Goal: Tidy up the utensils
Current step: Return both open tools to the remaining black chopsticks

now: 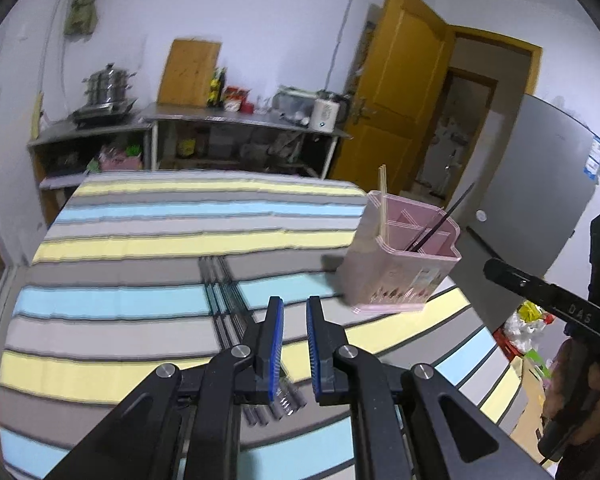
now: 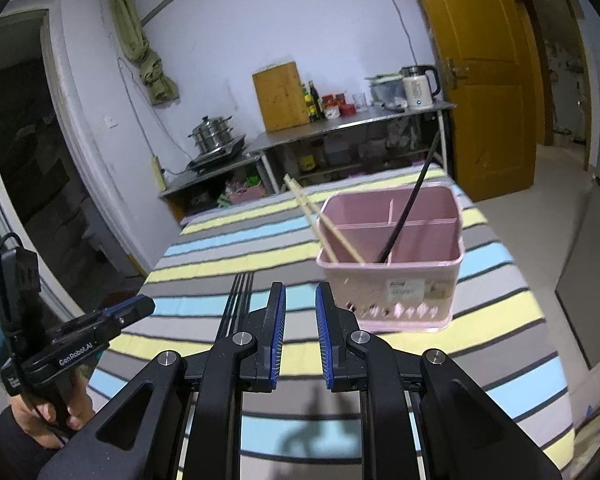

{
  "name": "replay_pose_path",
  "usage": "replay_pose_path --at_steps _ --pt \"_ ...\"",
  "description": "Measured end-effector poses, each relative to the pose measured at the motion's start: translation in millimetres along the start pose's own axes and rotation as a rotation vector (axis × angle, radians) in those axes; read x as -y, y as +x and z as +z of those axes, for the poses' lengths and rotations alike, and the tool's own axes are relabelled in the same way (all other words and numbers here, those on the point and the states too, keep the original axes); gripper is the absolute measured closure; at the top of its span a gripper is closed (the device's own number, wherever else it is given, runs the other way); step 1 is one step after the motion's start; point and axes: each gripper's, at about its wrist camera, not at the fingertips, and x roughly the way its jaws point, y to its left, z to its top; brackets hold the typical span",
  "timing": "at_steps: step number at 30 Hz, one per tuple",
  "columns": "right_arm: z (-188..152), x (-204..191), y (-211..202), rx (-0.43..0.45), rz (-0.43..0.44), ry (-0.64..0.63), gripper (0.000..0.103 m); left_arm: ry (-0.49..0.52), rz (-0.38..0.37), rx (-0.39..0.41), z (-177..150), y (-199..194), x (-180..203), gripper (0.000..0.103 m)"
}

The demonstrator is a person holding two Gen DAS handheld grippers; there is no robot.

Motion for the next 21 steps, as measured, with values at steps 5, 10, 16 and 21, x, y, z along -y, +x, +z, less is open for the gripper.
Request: replay_pose_path --at_steps 5,10,16,21 --pt "-11.0 -7.7 16.5 -0.057 0.038 -0.006 0.087 -0.043 0.030 -0.052 -18.5 9.5 -17.0 0.092" --pt "-21.4 -17.2 35.6 -0.112 0.050 -0.041 0.087 -0.077 0.050 -0.088 -25.8 23.8 -32.3 0.092" --pt "-32.6 -26.8 62.2 -0.178 0.061 -0.068 0.087 -0.114 0.077 -0.144 -28.0 55.1 -51.7 0.092" --pt "-42.1 -34.5 85.2 -0.222 0.068 -0.083 0.087 -0.139 0.099 -0.184 -27.8 87.8 -67.9 0.091"
